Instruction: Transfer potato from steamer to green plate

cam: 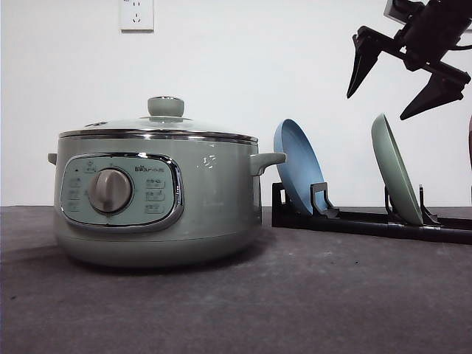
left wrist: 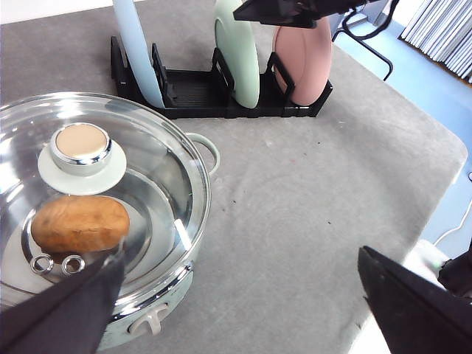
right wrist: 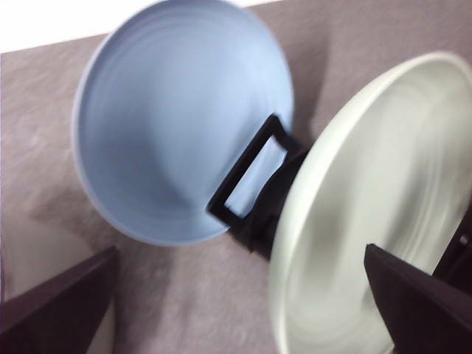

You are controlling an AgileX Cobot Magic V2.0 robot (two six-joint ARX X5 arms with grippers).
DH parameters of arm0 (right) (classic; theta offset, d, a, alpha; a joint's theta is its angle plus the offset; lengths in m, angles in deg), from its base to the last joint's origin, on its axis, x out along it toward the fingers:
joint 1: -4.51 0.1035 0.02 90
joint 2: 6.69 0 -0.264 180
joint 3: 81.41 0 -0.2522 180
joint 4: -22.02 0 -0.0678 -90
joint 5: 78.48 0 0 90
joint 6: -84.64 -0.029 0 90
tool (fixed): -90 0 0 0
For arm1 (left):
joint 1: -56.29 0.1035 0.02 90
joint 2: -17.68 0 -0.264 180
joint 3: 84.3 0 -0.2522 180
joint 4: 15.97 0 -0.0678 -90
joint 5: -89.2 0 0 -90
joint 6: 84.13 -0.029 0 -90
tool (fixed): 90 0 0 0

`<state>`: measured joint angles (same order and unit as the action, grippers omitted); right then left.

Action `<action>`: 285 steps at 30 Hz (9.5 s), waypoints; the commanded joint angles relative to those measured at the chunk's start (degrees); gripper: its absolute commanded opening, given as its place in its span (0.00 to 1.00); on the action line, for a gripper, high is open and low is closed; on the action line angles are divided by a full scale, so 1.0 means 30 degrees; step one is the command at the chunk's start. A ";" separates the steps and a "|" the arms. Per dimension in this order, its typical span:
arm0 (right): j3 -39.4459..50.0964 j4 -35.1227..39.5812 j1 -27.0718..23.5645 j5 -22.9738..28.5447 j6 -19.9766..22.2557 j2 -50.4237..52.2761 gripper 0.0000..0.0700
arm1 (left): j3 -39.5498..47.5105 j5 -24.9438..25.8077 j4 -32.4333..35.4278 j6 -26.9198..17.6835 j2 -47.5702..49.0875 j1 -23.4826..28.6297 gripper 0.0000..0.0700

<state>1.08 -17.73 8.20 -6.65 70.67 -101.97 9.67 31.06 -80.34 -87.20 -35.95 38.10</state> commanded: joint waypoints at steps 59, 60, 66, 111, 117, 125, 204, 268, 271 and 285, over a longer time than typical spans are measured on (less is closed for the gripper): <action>-0.0481 -0.5347 0.1511 -0.2501 0.1902 0.9254 0.00 | -0.0503 0.0194 -0.1310 -0.0637 -0.0138 -0.0606 0.91; -0.0481 -0.6141 0.1973 -0.1838 0.2281 0.9502 0.00 | -0.0503 0.0190 -0.1278 -0.0646 -0.0138 -0.0638 0.91; -0.0397 -1.0658 0.5812 0.3469 0.3614 1.0830 0.00 | -0.0503 0.0190 -0.1253 -0.0756 -0.0138 -0.0714 0.91; 1.0805 -0.5375 1.9686 1.2044 -0.2825 0.4317 0.00 | -0.0503 0.0189 -0.1231 -0.0712 -0.0138 -0.0714 0.91; 1.0772 -0.5209 1.9762 1.2008 -0.2707 0.4291 0.05 | -0.0503 0.0196 -0.1239 -0.0713 -0.0138 -0.0714 0.91; 1.0648 -0.5410 1.8800 0.9082 -0.2085 0.6355 0.55 | -0.0503 0.0189 -0.1231 -0.0718 -0.0138 -0.0712 0.91; 0.8786 -0.6519 0.8357 0.1067 0.1304 1.9833 0.95 | -0.4092 -0.3702 -0.0333 -0.0749 -0.6477 -0.0729 0.91; 0.8793 -0.6505 0.8357 0.1116 0.1299 1.9817 0.95 | -0.8896 -0.7992 -0.0094 -0.0822 -1.5962 -0.2353 0.01; 0.8786 -0.6505 0.8357 0.1116 0.1299 1.9817 0.95 | -0.8904 -0.7992 -0.0076 -0.0815 -1.5935 -0.2353 0.01; 0.8789 -0.6512 0.8357 0.1116 0.1292 1.9817 0.95 | -0.9610 -0.7995 -0.0403 -0.0812 -1.4054 -0.2351 0.01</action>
<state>27.84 -37.76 32.96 -3.28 75.18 -42.24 -16.15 6.75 -83.51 -90.02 -80.12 31.37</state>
